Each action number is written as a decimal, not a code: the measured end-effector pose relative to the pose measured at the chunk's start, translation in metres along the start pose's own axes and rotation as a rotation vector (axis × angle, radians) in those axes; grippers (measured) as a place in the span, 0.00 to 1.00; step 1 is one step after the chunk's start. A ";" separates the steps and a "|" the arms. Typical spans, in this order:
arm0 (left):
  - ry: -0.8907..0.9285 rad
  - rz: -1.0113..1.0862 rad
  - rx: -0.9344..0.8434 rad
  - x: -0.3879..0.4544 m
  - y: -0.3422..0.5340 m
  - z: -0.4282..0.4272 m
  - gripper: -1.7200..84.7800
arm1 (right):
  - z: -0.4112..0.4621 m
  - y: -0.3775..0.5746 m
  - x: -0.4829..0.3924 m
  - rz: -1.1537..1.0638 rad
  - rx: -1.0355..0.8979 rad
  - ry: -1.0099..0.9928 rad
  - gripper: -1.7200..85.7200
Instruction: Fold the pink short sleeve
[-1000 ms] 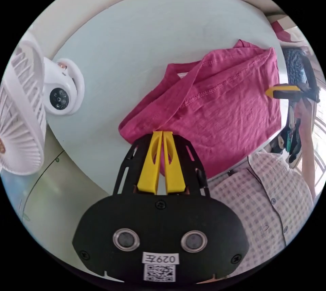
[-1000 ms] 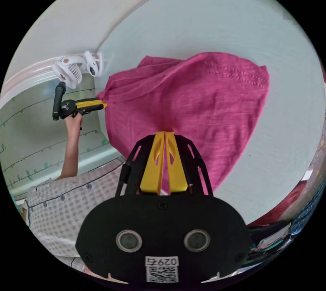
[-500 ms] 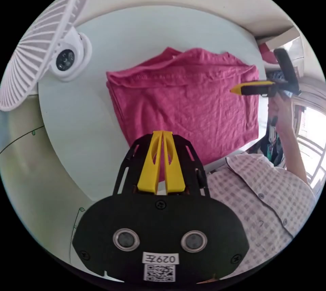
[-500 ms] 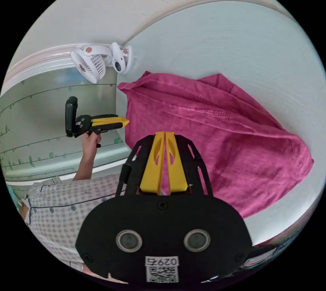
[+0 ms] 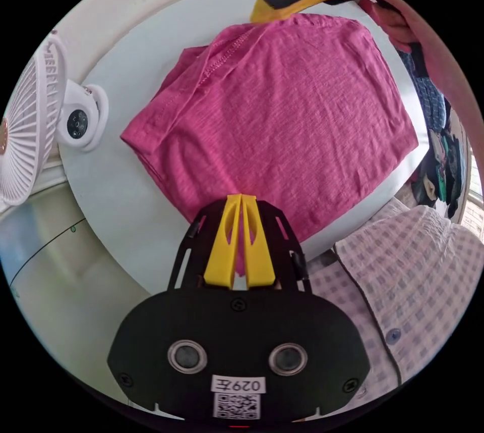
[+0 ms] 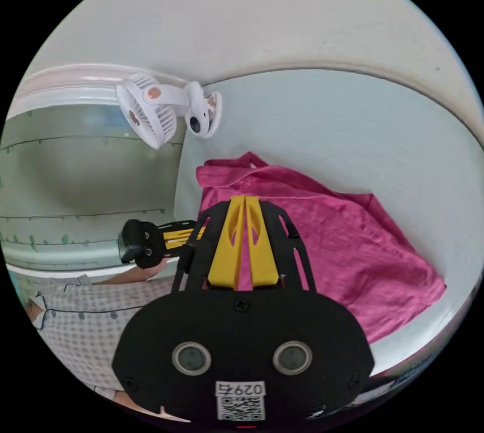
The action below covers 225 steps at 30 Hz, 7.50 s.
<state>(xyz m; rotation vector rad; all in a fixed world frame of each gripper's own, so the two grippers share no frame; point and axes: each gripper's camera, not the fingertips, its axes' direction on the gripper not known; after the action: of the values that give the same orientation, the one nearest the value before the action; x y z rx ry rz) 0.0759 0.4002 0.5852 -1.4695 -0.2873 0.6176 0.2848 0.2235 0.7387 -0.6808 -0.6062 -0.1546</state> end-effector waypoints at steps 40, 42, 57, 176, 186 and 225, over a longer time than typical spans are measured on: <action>0.150 0.090 0.059 -0.070 0.138 0.001 0.01 | 0.042 0.428 -0.015 0.799 0.406 0.154 0.02; 0.154 0.085 0.056 -0.076 0.146 0.003 0.01 | 0.051 0.443 -0.014 0.799 0.435 0.129 0.02; 0.322 -0.184 0.099 -0.150 0.299 0.027 0.01 | 0.067 0.449 -0.069 0.746 0.382 0.150 0.02; 1.012 0.069 -0.138 0.193 0.102 0.088 0.01 | -0.004 1.286 0.119 0.602 0.635 -0.695 0.03; 0.951 0.487 -0.402 0.304 0.053 -0.002 0.01 | 0.000 1.494 0.050 0.625 1.085 -0.893 0.03; 0.631 0.989 -0.230 0.902 -0.079 -0.049 0.01 | -0.116 2.078 0.110 1.118 1.629 -0.408 0.05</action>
<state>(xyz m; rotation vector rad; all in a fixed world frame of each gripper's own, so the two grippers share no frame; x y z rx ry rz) 0.8538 0.8561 0.4901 -1.9144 0.9445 0.8573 1.1064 1.7634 -0.4011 0.6415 -0.4613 1.4237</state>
